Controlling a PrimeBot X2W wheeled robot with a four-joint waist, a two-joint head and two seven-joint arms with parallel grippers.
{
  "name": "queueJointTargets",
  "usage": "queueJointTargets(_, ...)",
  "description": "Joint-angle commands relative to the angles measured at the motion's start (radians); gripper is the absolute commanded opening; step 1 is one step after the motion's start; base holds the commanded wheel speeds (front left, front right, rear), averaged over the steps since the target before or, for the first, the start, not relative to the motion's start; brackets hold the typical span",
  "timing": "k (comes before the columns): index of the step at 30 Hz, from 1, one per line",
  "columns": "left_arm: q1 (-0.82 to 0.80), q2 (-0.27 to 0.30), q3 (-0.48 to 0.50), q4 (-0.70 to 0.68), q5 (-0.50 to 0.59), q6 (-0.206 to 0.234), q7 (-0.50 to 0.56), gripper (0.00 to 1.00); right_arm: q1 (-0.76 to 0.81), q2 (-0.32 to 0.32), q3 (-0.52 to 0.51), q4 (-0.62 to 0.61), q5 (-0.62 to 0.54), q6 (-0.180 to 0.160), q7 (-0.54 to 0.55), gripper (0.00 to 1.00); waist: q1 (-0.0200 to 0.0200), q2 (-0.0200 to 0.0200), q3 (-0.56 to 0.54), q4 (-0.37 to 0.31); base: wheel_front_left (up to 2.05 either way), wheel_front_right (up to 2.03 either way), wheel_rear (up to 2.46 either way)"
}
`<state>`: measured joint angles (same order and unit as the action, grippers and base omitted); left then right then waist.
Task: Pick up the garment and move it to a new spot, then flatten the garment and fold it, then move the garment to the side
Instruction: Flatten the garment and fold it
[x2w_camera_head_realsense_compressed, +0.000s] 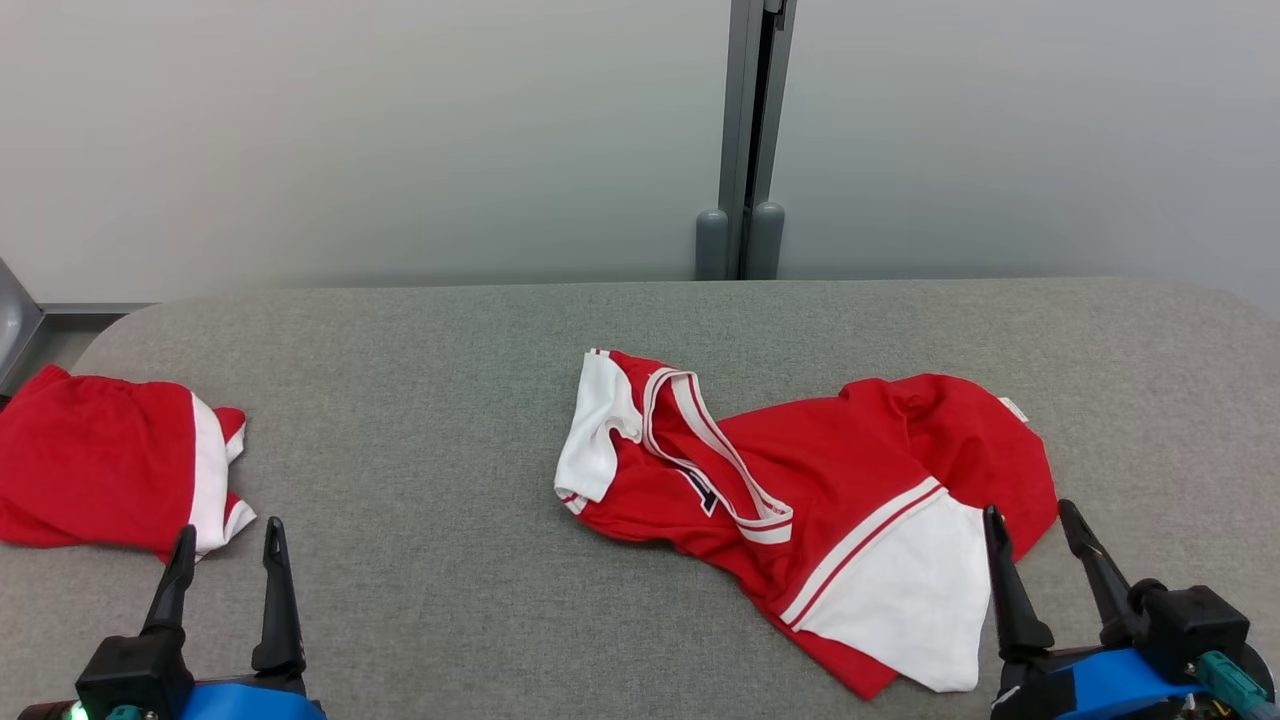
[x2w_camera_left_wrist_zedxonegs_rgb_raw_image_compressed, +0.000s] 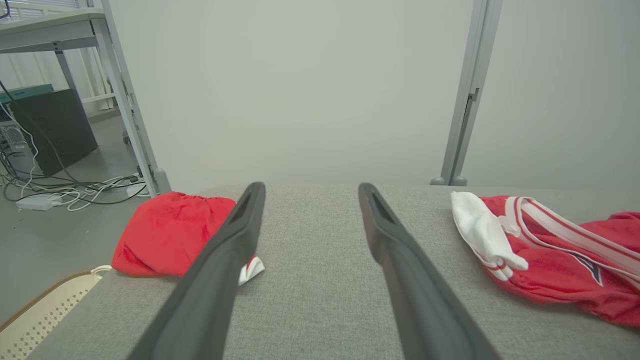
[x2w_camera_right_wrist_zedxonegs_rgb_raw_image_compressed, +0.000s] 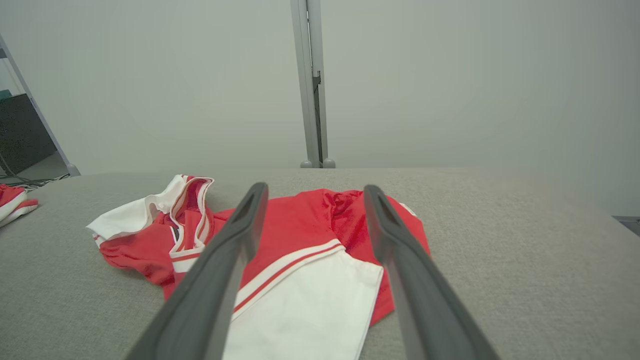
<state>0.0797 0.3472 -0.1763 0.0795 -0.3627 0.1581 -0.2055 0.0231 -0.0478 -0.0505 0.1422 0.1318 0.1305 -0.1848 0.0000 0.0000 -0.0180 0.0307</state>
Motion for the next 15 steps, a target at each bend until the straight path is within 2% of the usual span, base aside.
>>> queueJointTargets(1,-0.007,0.006,-0.003,0.001,-0.007,0.005,-0.005,1.00,-0.002,-0.005,0.011,-0.003,0.002,0.000,0.004,1.00,0.0000,0.0000,-0.001,0.001,0.00,0.00,0.00)
queueJointTargets(8,-0.019,0.006,-0.009,0.000,-0.009,0.007,-0.007,1.00,-0.071,-0.005,0.132,0.002,-0.013,0.000,0.018,1.00,0.0000,0.0000,0.003,0.011,0.00,0.00,0.00)
queueJointTargets(15,-0.047,0.005,-0.016,0.011,-0.014,-0.010,-0.015,1.00,-0.211,-0.005,0.269,0.091,-0.047,0.000,0.052,1.00,0.0000,0.0000,0.035,0.040,0.00,0.00,0.00)
